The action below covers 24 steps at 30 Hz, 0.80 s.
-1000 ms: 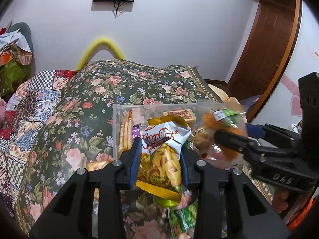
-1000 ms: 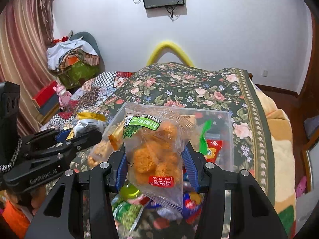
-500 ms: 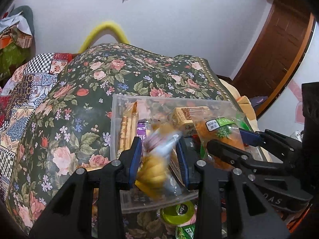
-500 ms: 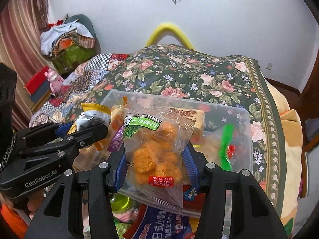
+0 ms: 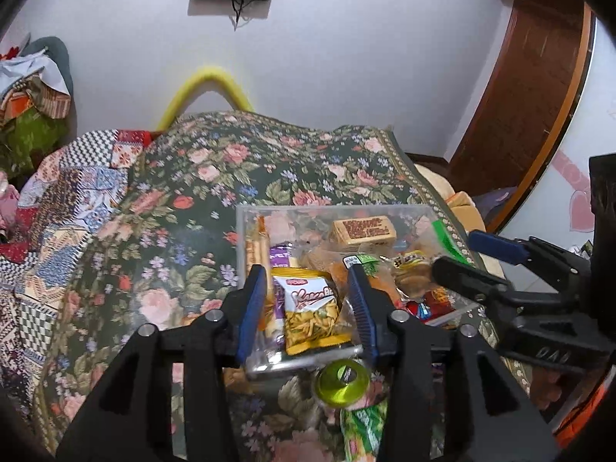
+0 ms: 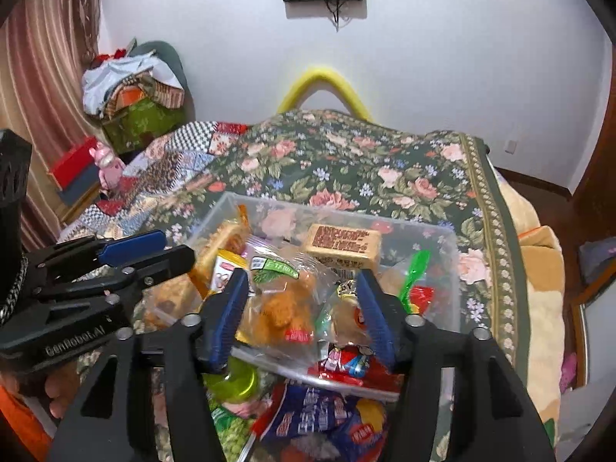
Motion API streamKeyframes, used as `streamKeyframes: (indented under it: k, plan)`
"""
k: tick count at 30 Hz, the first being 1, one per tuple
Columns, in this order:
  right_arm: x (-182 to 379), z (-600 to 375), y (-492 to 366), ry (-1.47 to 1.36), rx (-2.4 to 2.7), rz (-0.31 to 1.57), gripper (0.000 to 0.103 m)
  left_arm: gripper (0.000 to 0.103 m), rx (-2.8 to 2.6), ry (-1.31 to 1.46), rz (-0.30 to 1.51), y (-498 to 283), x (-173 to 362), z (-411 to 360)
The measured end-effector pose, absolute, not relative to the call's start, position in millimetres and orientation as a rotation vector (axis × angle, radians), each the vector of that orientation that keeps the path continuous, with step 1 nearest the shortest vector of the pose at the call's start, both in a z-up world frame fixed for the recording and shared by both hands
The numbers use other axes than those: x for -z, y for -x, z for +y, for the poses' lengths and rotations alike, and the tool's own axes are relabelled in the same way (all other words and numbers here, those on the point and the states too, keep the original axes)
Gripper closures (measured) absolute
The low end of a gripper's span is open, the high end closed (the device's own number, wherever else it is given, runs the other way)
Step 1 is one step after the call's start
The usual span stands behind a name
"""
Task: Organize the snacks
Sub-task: 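Carry both bags over the box, lower them in and open both tools, then grasp the peanut brittle bag with the left tool while the right tool grasps the blue-white biscuit bag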
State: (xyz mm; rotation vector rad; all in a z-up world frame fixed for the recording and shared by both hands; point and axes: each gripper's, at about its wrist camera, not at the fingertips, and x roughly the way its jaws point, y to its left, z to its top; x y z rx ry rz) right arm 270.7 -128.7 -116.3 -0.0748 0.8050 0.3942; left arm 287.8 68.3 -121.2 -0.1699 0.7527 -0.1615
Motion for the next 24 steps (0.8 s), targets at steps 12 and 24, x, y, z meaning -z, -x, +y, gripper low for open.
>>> streamKeyframes:
  k: [12,24]
  plan:
    - [107,-161,-229,0.049,-0.374,0.788,0.021,0.038,0.089,0.112,0.771,-236,109,100]
    - [154,-178,-202,0.004,-0.358,0.922,0.013,0.037,0.019,0.140,0.974,-242,191,124]
